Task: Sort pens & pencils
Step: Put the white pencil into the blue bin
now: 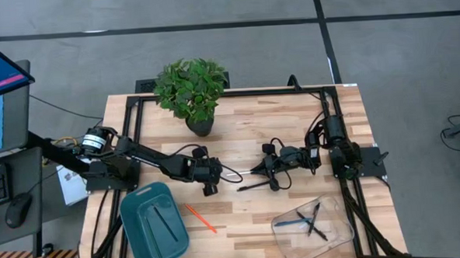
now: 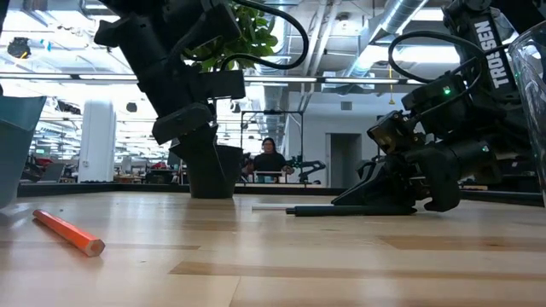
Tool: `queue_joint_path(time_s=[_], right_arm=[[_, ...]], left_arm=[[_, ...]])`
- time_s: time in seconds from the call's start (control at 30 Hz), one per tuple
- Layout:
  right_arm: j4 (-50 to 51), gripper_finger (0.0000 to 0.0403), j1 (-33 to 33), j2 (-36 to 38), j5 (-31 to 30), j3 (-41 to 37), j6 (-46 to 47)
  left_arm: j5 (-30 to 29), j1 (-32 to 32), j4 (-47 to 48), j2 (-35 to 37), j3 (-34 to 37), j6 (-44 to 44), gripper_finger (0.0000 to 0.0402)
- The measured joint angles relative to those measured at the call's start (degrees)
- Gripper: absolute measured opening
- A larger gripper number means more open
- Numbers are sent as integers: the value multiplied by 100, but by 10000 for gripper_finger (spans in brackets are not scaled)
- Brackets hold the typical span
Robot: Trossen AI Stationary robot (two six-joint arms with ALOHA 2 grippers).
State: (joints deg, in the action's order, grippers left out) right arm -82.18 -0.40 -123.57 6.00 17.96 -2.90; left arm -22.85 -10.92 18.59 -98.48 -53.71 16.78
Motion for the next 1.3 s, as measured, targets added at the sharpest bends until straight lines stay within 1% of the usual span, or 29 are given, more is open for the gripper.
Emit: queue_joint_path(time_s=[0.47,0.57,0.67,0.83,1.03,1.3], right_arm=[[-96,37,35,-7,-16,-8,46],[-18,37,35,139,-22,-62,38],[102,37,35,378,-81,-188,-54],[449,36,31,932,-364,-486,-149],[925,36,33,1648,-372,-649,-166],[1677,35,37,2310,-369,-649,-214]], left_arm=[[-4,0,19,0,0,0,117],[-4,0,64,0,0,0,117],[-6,0,145,1,0,34,117],[-9,0,218,2,0,96,117],[-42,2,152,2,0,94,117],[-46,2,147,2,0,85,117]])
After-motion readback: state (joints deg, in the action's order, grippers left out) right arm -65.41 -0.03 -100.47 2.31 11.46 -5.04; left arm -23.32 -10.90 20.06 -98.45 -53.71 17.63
